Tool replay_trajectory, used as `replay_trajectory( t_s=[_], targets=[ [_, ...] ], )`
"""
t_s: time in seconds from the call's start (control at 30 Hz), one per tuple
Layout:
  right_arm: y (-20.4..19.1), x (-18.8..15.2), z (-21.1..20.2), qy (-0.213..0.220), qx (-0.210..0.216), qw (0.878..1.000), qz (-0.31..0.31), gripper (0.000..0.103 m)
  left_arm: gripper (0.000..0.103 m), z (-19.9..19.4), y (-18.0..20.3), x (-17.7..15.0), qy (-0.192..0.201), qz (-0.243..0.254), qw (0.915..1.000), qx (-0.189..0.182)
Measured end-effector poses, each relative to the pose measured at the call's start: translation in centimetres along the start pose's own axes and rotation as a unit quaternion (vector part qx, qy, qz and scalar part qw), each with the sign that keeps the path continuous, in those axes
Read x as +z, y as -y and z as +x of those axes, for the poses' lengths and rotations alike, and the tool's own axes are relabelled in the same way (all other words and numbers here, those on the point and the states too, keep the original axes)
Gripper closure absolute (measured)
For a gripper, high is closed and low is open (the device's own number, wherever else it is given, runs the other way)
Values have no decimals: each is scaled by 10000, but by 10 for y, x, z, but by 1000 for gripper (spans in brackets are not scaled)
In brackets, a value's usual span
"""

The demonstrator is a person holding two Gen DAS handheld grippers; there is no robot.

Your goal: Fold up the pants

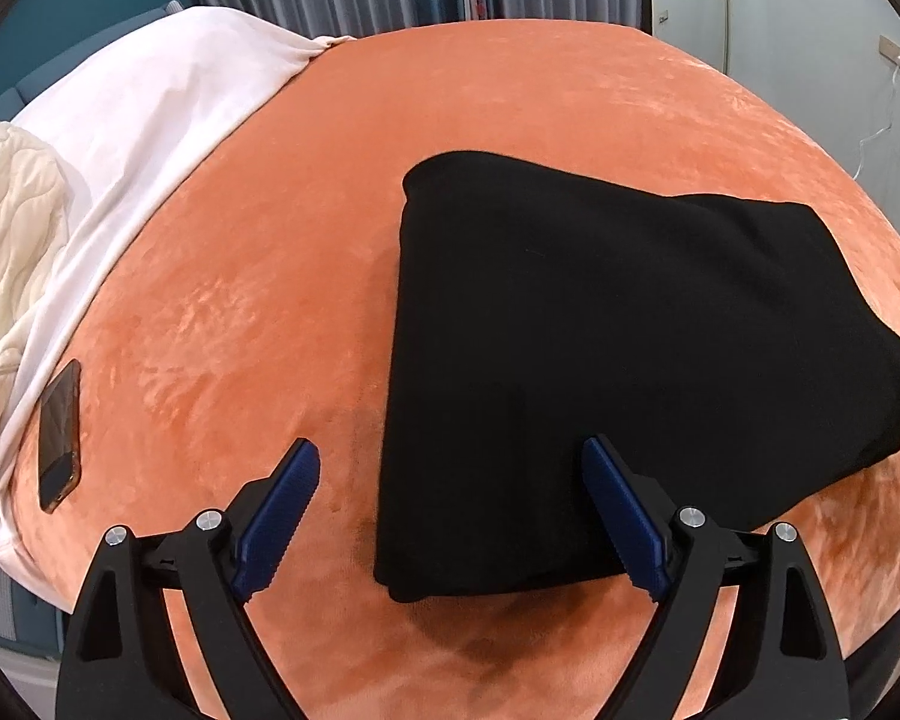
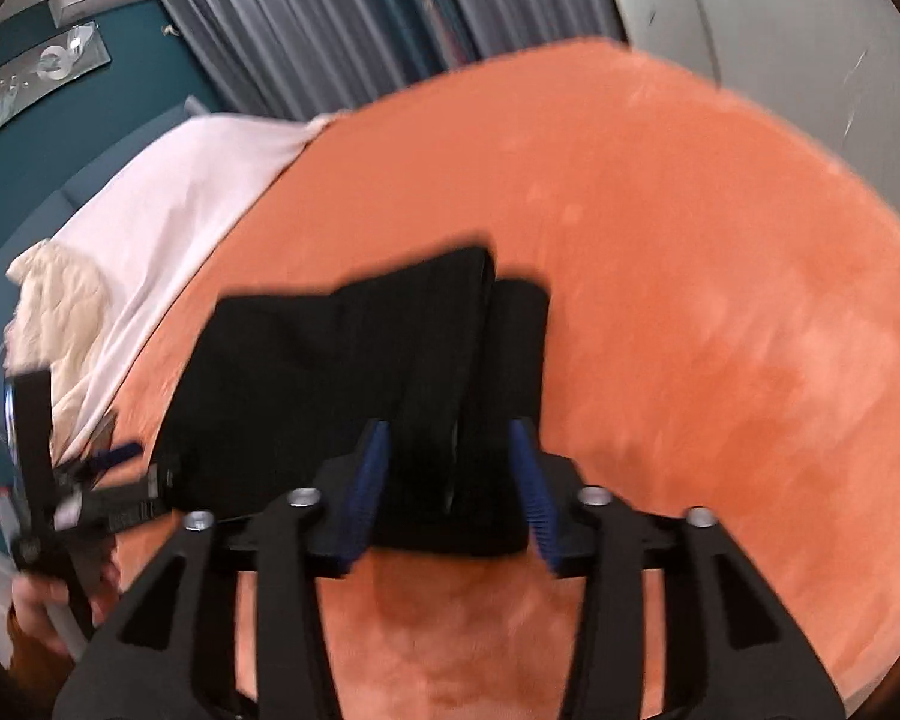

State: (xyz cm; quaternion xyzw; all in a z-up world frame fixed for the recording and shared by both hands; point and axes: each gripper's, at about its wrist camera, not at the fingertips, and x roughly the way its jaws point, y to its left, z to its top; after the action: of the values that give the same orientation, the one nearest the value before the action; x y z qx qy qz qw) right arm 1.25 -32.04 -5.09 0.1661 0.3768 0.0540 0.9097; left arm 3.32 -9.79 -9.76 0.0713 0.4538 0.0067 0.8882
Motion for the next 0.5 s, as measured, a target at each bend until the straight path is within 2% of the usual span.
replay_trajectory(
  t_s=[0.07, 0.1, 0.13, 0.17, 0.23, 0.27, 0.3, 0.33, 0.4, 0.43, 0.5],
  targets=[
    [-8, 22, 4, 131, -40, 9999, -93, 51, 17, 3, 0, 0, -36, -31, 10000, -19],
    [-12, 31, 11, 157, -84, 9997, -148, 42, 17, 3, 0, 0, -49, -49, 10000, -23],
    [-18, 45, 28, 94, -187, 9995, -250, 26, 17, 4, 1, 0, -62, -61, 10000, -25],
    [-19, 54, 40, 23, -247, 9993, -293, 20, 17, 3, 1, 0, -58, -61, 10000, -31],
    [-22, 68, 79, -214, -463, 9981, -354, 21, 17, 1, 5, 0, -28, -2, 10000, -14],
    [-22, 72, 95, -352, -460, 9977, -343, 34, 17, 1, 5, 0, -21, 34, 10000, 6],
    [-21, 74, 114, -594, -221, 9976, -282, 81, 17, 1, 5, -1, -12, 68, 10000, 30],
    [-22, 76, 123, -766, -5, 9969, -196, 98, 17, 1, 6, -1, -10, 101, 9999, 53],
    [-29, 80, 111, -535, -33, 9980, -343, 99, 17, 1, 5, -1, -7, 122, 9999, 28],
    [-33, 83, 94, -268, -104, 9985, -477, 99, 17, 2, 3, -1, -17, 110, 9999, -3],
    [-20, 83, 76, -65, -54, 9997, -236, 99, 17, 5, 1, -2, -41, 74, 9999, -65]
  ],
)
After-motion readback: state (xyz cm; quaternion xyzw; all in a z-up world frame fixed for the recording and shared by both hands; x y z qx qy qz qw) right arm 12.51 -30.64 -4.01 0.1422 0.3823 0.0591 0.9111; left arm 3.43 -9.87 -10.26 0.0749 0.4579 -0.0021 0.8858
